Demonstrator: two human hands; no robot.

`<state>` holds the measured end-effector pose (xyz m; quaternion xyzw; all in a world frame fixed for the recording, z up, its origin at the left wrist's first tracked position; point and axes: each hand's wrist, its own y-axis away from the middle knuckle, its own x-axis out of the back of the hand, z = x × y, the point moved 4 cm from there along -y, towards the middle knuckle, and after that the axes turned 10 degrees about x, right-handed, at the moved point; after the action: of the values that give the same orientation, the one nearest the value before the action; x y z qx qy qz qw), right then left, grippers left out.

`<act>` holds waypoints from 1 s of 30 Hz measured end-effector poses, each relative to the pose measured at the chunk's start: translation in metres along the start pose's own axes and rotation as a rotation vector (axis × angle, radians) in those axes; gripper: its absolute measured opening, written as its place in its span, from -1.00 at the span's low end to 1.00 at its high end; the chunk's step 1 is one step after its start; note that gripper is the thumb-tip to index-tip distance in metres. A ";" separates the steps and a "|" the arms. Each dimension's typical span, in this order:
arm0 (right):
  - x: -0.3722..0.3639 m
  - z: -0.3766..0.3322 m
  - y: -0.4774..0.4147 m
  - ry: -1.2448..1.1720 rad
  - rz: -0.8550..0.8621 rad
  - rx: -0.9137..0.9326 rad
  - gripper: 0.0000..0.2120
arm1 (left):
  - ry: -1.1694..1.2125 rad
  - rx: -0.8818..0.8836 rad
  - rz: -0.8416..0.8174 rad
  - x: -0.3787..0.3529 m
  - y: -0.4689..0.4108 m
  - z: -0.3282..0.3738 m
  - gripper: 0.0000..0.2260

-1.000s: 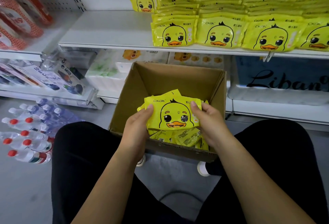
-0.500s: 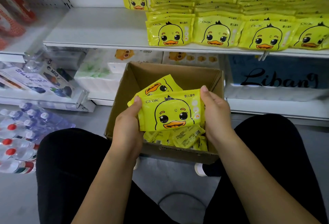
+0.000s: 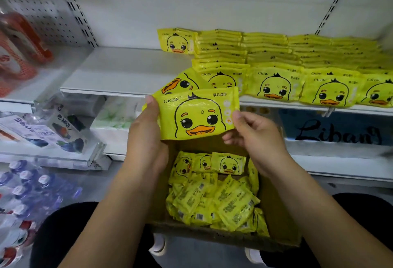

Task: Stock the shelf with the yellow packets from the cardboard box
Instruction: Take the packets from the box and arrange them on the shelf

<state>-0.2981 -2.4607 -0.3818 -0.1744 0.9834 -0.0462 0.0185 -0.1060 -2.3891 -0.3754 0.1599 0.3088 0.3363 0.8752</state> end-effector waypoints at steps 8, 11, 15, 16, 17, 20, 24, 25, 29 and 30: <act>-0.035 -0.041 -0.071 0.267 0.003 0.279 -0.86 | 0.033 -0.136 -0.015 0.002 -0.048 0.049 -0.70; -0.048 -0.043 -0.092 0.346 -0.052 0.262 -0.85 | -0.012 -0.194 -0.036 0.008 -0.062 0.064 -0.68; -0.072 -0.053 -0.128 0.520 -0.227 0.336 -0.68 | -0.057 -0.310 -0.025 0.022 -0.085 0.075 -0.64; -0.081 -0.059 -0.137 0.582 -0.268 0.365 -0.57 | -0.055 -0.335 -0.029 0.025 -0.091 0.076 -0.63; -0.093 -0.066 -0.146 0.658 -0.318 0.390 -0.51 | -0.058 -0.359 -0.033 0.027 -0.097 0.076 -0.63; -0.134 -0.075 -0.169 0.886 -0.523 0.402 -0.52 | -0.077 -0.413 -0.013 0.030 -0.113 0.078 -0.63; -0.175 -0.059 -0.196 1.155 -0.780 0.329 -0.53 | -0.051 -0.416 0.002 0.034 -0.133 0.082 -0.61; -0.182 -0.055 -0.204 1.166 -0.805 0.339 -0.54 | -0.031 -0.402 0.002 0.036 -0.139 0.084 -0.61; -0.192 -0.050 -0.252 1.106 -0.774 0.380 -0.58 | 0.032 -0.350 0.023 0.049 -0.170 0.098 -0.69; -0.191 -0.051 -0.268 1.101 -0.724 0.401 -0.57 | 0.051 -0.346 0.039 0.054 -0.179 0.100 -0.75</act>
<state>-0.0298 -2.6411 -0.3008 -0.4364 0.7018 -0.3125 -0.4684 0.0777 -2.4885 -0.4100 0.0042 0.2655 0.4052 0.8748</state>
